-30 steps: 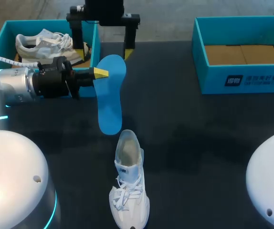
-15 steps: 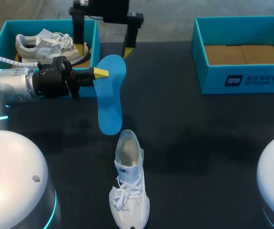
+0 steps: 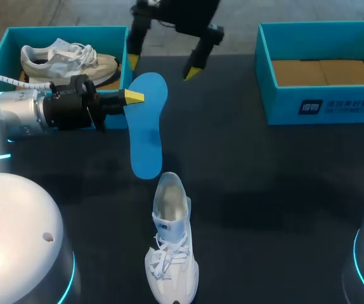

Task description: Take the shoe out of the shoebox, open the shoe tongue, remove and reinsert the insole, then place the shoe into the shoebox

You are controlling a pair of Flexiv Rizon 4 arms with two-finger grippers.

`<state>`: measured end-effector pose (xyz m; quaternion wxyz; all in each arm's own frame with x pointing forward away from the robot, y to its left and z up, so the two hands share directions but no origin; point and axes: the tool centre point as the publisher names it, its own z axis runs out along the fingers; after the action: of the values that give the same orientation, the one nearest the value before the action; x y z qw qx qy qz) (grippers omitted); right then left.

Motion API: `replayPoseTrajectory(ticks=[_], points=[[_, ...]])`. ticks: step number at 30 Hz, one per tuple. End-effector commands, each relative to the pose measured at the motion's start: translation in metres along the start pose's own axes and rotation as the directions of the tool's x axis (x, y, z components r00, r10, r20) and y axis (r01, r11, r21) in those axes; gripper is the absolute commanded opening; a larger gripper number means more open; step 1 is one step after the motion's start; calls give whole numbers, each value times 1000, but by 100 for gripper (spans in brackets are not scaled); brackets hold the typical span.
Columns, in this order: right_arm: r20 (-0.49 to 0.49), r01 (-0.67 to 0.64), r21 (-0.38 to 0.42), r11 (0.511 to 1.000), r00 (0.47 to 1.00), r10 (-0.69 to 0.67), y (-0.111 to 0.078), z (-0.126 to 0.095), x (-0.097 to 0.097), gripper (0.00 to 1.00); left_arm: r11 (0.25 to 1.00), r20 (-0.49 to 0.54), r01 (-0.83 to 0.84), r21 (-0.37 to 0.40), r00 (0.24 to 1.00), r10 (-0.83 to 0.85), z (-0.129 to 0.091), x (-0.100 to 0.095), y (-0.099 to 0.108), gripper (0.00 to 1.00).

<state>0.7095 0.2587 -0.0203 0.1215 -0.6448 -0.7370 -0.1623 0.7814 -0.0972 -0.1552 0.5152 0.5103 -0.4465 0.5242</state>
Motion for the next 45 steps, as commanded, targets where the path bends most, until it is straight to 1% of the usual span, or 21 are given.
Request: replayPoseTrajectory(ticks=[1,9,12,13,16,21,23,25,27,28,29,33,36,38,45], points=[[-380,-3,-13,1000,925,-2,-3,0,-17,100,1000,3,0,1,1000,0,0,0,1,0],[-520,-8,-31,999,854,-9,-3,5,-30,100,1000,3,0,1,1000,0,0,0,1,0],[-587,5,-48,999,809,-32,-3,7,-33,100,1000,3,0,1,1000,0,0,0,1,0],[-620,13,-58,998,784,-46,-2,7,-35,100,1000,3,0,1,1000,0,0,0,1,0],[-661,5,-66,998,749,-47,-2,11,-39,100,1000,3,0,1,1000,0,0,0,1,0],[-700,-15,-76,997,713,-43,-5,26,-39,100,1000,3,0,1,1000,0,0,0,1,0],[-729,-16,-82,996,683,-49,-6,32,-40,100,1000,3,0,1,1000,0,0,0,1,0],[-735,-9,-84,996,676,-56,-6,37,-40,100,1000,3,0,1,1000,0,0,0,1,0],[-762,-10,-92,996,645,-64,-7,41,-42,100,1000,3,0,1,1000,0,0,0,1,0],[-760,-15,-90,996,647,-59,-8,41,-44,100,1000,3,0,1,1000,0,0,0,1,0],[-770,-22,-92,996,636,-57,-9,42,-45,100,1000,3,0,1,1000,0,0,0,1,0],[-826,-28,-118,993,558,-82,-10,43,-52,100,1000,3,0,1,1000,0,0,0,1,0],[-847,-25,-127,992,523,-96,-9,44,-54,100,1000,3,0,1,1000,0,0,0,1,0],[-847,-23,-124,992,523,-94,-7,48,-54,100,1000,3,0,1,1000,0,0,0,1,0],[-876,-10,-138,990,468,-118,-3,56,-55,100,1000,3,0,1,1000,0,0,0,1,0]])
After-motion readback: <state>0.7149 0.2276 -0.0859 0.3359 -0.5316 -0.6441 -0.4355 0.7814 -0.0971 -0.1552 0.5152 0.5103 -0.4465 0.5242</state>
